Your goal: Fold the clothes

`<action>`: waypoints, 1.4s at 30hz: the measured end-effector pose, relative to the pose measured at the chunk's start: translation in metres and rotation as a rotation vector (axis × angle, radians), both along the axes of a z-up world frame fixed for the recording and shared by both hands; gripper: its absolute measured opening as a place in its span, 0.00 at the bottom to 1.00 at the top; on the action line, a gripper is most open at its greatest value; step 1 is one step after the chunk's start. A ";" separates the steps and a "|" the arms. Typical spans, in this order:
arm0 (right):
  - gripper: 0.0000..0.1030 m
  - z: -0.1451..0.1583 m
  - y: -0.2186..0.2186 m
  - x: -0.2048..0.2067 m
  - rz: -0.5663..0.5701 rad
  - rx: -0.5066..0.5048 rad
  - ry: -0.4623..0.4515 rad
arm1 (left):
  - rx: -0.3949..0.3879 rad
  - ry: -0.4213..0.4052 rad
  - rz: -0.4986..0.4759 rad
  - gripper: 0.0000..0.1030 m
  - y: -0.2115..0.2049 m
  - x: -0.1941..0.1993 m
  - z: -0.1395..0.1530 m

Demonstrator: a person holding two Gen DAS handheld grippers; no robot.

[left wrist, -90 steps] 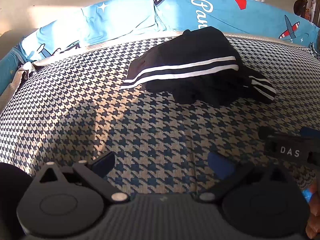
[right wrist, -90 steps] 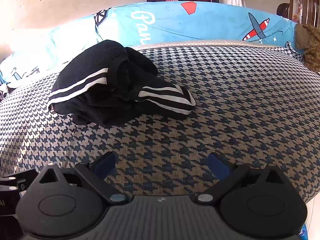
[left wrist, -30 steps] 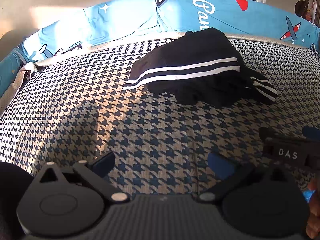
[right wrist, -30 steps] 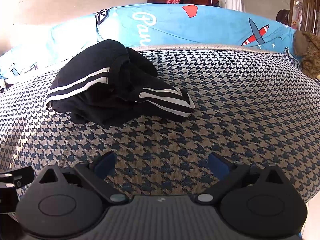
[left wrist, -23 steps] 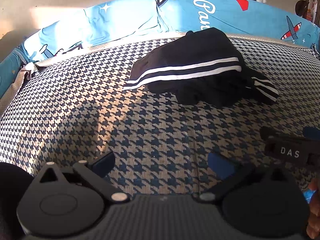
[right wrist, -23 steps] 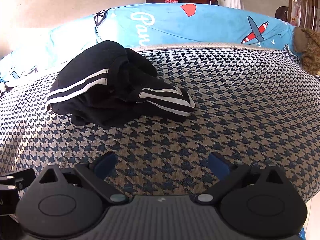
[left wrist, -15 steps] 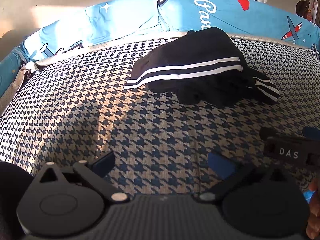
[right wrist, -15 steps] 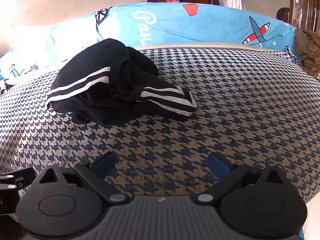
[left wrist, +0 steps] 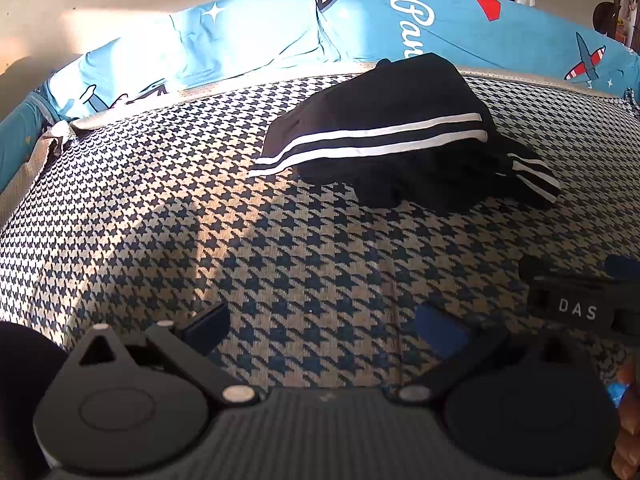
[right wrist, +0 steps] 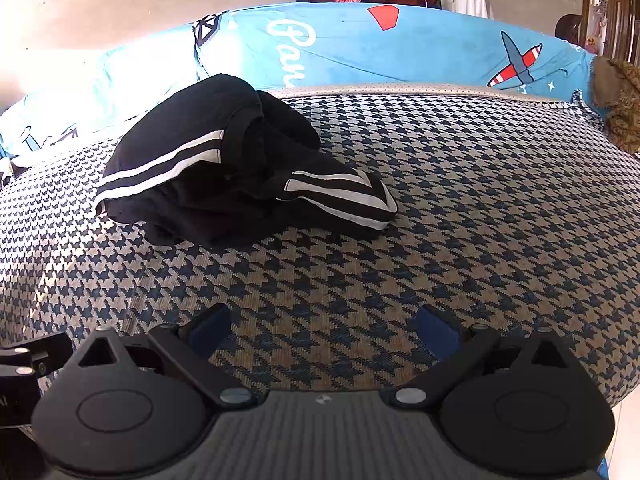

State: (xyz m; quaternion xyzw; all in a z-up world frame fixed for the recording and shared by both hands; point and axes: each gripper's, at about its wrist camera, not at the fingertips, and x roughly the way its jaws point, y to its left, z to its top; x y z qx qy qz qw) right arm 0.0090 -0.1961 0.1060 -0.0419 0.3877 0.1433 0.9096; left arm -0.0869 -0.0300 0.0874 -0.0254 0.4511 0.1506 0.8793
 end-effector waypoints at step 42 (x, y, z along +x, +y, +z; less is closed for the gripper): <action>0.97 -0.001 0.000 0.001 -0.009 0.003 0.011 | -0.014 0.009 0.017 1.00 0.006 0.001 -0.004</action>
